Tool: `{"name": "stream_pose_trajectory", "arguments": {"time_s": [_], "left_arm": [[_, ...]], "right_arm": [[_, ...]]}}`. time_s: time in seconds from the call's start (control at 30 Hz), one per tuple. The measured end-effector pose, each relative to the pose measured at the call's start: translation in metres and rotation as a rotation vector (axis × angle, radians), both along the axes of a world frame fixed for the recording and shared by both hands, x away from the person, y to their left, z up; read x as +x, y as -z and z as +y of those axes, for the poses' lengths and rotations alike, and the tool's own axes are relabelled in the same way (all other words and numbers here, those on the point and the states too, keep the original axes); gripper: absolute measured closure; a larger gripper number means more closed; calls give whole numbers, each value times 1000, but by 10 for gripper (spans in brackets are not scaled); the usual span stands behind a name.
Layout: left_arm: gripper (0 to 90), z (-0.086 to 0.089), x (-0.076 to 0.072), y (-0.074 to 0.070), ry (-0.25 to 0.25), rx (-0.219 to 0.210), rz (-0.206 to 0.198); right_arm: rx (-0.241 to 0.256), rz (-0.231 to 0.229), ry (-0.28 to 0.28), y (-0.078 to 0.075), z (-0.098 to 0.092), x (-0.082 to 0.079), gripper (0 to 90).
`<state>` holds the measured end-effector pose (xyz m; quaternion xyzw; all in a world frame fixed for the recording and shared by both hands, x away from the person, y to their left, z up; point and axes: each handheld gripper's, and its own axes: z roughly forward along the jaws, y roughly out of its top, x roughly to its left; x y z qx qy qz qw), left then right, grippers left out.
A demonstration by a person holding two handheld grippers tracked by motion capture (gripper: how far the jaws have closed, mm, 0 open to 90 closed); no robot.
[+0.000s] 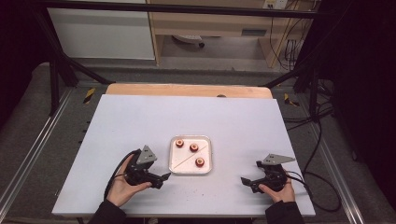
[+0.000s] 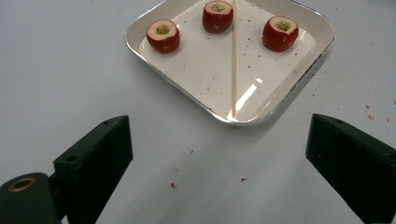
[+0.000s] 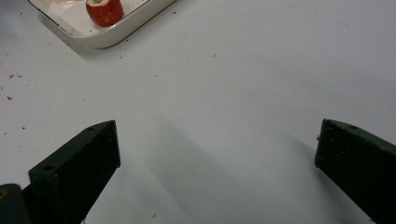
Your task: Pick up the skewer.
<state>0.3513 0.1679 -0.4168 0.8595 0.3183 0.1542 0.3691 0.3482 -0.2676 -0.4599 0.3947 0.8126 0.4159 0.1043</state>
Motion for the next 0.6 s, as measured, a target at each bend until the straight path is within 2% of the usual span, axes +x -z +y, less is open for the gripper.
{"name": "stream_pose_trajectory", "arguments": {"time_s": [0.23, 0.4, 0.5, 0.6], "left_arm": [[94, -22, 10, -5, 18, 11, 7], [121, -38, 19, -2, 18, 23, 21], [165, -47, 24, 1, 18, 54, 26], [224, -54, 28, 4, 21, 65, 43]], "right_arm": [[-6, -6, -2, 0, 0, 1, 6], [-5, -7, -1, 0, 0, 2, 6], [-5, -9, -1, -1, -1, 1, 6], [-7, -9, -1, -1, -1, 2, 6]]}}
